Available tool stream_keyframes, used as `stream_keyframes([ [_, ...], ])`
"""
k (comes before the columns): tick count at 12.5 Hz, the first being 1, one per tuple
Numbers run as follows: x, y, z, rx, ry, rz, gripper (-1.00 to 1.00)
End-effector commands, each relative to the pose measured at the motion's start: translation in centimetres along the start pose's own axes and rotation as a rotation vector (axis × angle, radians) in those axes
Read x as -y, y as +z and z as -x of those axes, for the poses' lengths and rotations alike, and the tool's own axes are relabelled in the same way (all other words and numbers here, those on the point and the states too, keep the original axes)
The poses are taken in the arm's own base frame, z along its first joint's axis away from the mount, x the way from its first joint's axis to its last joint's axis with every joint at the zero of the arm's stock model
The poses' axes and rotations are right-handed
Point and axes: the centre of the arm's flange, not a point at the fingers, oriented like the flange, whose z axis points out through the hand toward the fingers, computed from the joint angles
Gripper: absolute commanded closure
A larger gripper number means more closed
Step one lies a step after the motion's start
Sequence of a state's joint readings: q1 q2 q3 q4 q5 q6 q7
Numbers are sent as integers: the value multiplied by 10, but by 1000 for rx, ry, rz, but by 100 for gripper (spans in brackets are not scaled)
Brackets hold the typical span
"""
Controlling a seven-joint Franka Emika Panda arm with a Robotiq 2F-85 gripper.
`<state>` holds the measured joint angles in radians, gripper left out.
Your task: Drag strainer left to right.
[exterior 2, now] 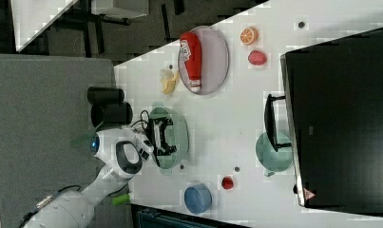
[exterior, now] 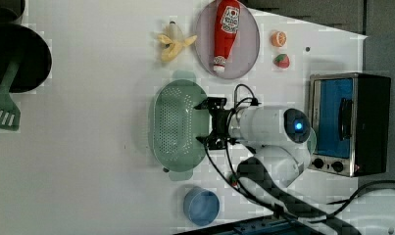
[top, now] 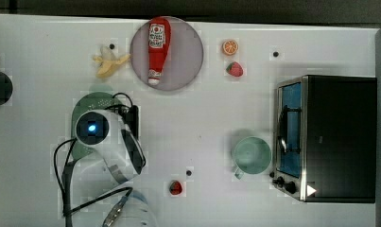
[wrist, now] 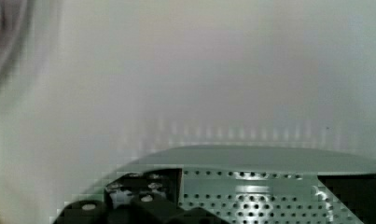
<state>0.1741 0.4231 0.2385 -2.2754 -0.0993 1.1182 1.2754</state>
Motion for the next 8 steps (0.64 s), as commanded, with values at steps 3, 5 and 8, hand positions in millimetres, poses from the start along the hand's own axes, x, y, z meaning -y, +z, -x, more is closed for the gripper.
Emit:
stream_keyframes([
  [3,7,8,-83,-47,4,43,-100],
  [5,12,9,-112,-58,-14,47,-100],
  [8,13,8,-154,-75,-25,52,-100],
])
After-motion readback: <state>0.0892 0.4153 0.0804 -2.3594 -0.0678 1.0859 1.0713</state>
